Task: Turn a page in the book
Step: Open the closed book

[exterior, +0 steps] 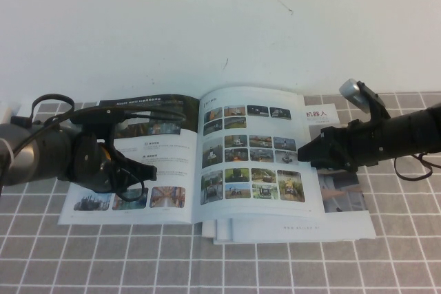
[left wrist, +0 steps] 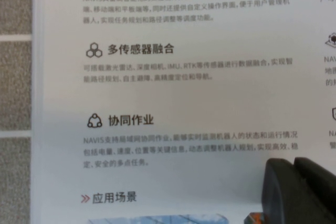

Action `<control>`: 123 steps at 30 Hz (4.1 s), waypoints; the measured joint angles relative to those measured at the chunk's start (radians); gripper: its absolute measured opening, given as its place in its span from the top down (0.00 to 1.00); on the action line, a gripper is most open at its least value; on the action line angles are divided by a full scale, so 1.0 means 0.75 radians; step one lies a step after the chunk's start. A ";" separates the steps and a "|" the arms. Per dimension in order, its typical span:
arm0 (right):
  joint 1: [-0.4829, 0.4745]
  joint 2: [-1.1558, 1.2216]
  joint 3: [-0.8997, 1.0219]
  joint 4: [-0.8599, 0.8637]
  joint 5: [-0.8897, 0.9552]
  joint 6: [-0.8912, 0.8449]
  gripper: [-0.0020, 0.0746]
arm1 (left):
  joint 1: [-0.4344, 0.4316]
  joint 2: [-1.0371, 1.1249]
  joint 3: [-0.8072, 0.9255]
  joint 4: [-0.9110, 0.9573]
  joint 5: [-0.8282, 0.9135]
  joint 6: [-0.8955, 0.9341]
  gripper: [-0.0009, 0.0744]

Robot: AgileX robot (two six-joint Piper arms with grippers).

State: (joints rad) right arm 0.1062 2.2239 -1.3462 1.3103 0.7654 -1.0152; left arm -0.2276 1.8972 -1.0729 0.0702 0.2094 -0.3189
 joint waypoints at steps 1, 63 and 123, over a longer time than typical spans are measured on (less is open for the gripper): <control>0.000 0.000 0.000 0.007 0.000 0.000 0.51 | 0.000 0.000 0.000 0.000 0.000 0.000 0.99; 0.071 0.002 -0.230 0.381 0.464 -0.129 0.51 | -0.004 0.001 0.000 -0.047 0.000 0.018 0.99; 0.269 0.010 -0.679 0.378 0.547 -0.137 0.51 | -0.641 -0.448 0.002 0.178 -0.032 0.552 0.99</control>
State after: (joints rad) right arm 0.3077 2.2314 -1.8556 1.5942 1.1756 -1.1176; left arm -0.7083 1.5612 -1.0712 0.2037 0.1856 0.0952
